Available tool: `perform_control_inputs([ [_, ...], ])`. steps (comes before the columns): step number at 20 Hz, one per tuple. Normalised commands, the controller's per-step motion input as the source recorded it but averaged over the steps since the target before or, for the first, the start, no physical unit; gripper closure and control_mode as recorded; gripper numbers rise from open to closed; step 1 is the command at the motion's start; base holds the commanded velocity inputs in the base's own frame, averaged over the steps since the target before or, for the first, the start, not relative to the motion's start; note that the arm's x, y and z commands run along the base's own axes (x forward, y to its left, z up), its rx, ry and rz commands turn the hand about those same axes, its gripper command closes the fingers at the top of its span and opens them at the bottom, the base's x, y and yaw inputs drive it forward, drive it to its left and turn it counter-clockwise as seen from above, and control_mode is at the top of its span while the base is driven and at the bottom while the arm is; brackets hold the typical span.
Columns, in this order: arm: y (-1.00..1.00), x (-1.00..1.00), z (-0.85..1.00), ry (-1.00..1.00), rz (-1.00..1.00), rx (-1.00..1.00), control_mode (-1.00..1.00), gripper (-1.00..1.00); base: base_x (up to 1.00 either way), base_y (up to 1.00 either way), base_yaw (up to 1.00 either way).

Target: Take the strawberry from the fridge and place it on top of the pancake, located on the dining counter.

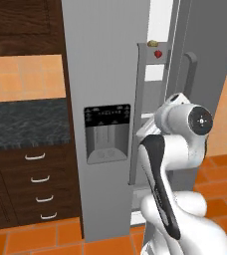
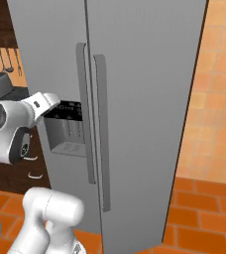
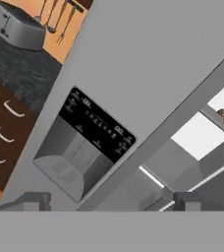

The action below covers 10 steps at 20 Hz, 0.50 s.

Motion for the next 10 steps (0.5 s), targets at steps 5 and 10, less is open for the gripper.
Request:
perform_control_inputs([
  [5,0.21,0.62,-0.51,0.05,-0.15,-0.13,-1.0,-1.0,0.0,0.0,0.0],
  [10,-0.19,0.96,-0.17,0.15,-0.05,0.0,-1.0,-1.0,0.0,0.0,0.0],
])
